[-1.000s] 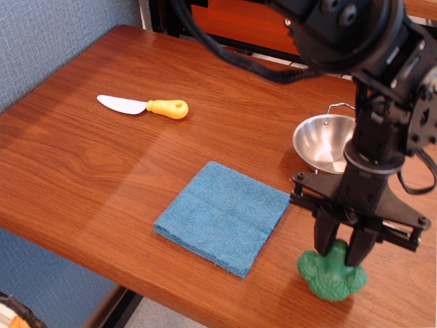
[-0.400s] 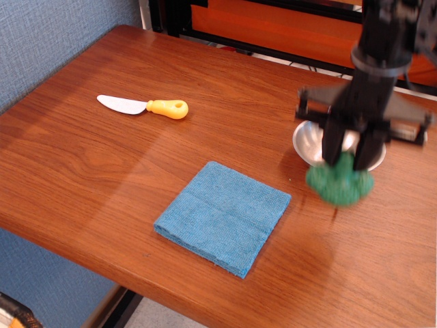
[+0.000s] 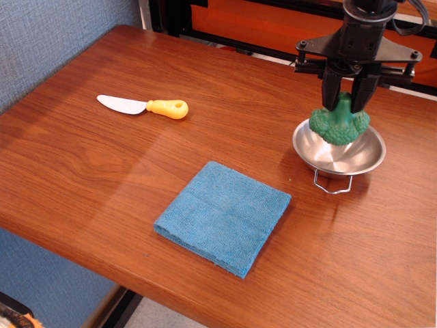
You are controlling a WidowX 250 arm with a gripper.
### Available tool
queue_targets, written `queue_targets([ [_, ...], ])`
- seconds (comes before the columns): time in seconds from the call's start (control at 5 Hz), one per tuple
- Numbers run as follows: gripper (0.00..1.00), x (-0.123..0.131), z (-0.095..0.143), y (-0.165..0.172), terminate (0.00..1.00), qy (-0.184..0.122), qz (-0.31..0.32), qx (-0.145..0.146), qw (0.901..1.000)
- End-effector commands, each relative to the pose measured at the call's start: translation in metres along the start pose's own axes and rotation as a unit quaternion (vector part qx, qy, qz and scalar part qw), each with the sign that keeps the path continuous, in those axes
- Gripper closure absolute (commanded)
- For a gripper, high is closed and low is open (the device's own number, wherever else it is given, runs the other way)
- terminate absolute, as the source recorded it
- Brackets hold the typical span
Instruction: Lift broccoli to the right of blue cloth and put inside pot.
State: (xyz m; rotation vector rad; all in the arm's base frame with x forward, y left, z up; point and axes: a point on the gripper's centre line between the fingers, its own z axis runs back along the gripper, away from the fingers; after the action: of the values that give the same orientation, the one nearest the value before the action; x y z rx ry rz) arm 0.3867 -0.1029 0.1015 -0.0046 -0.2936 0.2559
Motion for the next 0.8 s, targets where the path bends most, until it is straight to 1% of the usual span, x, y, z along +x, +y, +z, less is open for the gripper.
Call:
queue_targets([
  [0.0,1.0,0.013,-0.008,-0.009,0.0,-0.035,-0.003,-0.013,0.9993],
  [0.2,1.0,0.01,-0.016,-0.014,0.0,-0.025,-0.01,-0.015,0.9995],
  [0.4,1.0,0.006,-0.024,-0.014,0.0,-0.017,-0.007,-0.009,0.9998],
  [0.6,0.0,0.007,-0.018,-0.012,0.0,-0.008,-0.01,-0.009,0.9999],
])
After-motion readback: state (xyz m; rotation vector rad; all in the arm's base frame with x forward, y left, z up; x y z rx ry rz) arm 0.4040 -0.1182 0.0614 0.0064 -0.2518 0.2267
